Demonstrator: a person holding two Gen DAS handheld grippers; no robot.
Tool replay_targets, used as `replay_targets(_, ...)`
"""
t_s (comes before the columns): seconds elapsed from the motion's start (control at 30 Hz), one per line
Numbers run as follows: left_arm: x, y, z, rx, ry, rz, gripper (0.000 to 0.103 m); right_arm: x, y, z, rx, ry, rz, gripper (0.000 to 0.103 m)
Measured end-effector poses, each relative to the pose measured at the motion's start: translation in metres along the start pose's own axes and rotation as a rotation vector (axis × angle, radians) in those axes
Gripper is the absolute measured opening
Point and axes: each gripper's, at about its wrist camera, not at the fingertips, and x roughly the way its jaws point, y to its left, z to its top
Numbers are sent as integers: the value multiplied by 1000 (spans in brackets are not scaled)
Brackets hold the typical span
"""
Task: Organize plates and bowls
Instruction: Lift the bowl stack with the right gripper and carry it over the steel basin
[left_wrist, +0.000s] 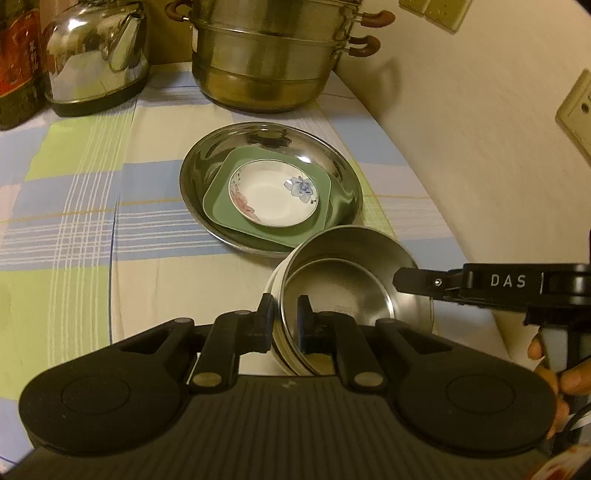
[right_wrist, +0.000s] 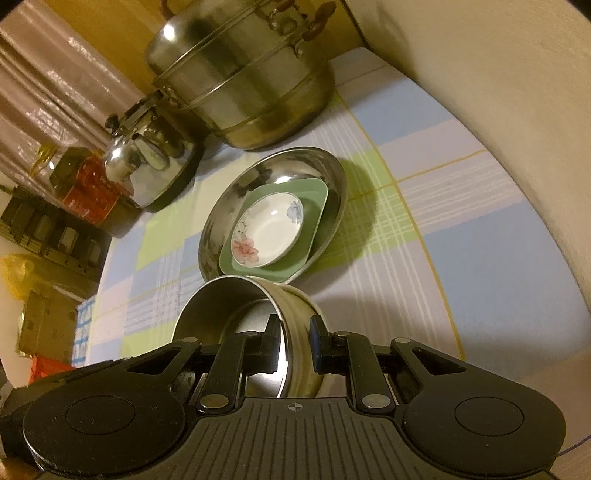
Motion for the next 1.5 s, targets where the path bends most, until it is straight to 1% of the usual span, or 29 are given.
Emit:
replay_targets(0.1, -1, 4, 0, -25, 3, -13, 11, 1, -5, 2, 44, 13, 2, 16)
replay_targets(0.13, -1, 4, -1, -29, 6, -18, 14, 2, -6, 2, 55, 16, 3, 16)
replay_targets(0.27, 5, 1, -5, -25, 24, -20, 15, 2, -9, 4, 85, 25, 9, 16)
replay_targets(0.37, 6, 2, -3, -33, 25, -19, 16, 2, -10, 6, 108, 37, 7, 16)
replay_targets(0.5, 6, 8, 2, -65, 37, -43, 16, 2, -13, 10, 164, 64, 6, 16)
replay_targets(0.63, 7, 8, 6, -60, 43, -38, 15, 0, -12, 14, 202, 89, -9, 16)
replay_targets(0.8, 10, 8, 2, -60, 53, -22, 14, 2, -5, 13, 163, 90, -34, 16)
replay_targets(0.9, 13, 9, 0, -61, 66, -6, 15, 2, 7, 12, 60, 85, -85, 17)
replay_targets(0.93, 13, 9, 0, -60, 64, 0, 17, 2, 11, 11, 19, 82, -104, 18)
replay_targets(0.97, 14, 9, 0, -61, 66, 4, 18, 2, 14, 10, -12, 74, -123, 27)
replay_targets(1.0, 15, 10, 0, -63, 69, 2, 18, 2, 17, 8, -42, 66, -139, 43)
replay_targets(1.03, 16, 10, 0, -64, 72, 1, 18, 3, 18, 7, -56, 61, -141, 48)
replay_targets(1.07, 17, 10, 0, -64, 77, 0, 19, 4, 18, 6, -59, 62, -137, 48)
replay_targets(1.27, 27, 10, -1, -64, 86, 12, 21, 21, 9, 0, -48, 92, -132, 48)
replay_targets(1.33, 28, 11, -2, -69, 88, 11, 21, 24, 5, 0, -37, 96, -118, 39)
replay_targets(1.37, 29, 11, -2, -72, 88, 12, 21, 25, 4, 0, -29, 103, -107, 29)
replay_targets(1.5, 28, 12, -3, -76, 86, 15, 22, 27, 3, 1, -35, 111, -110, 26)
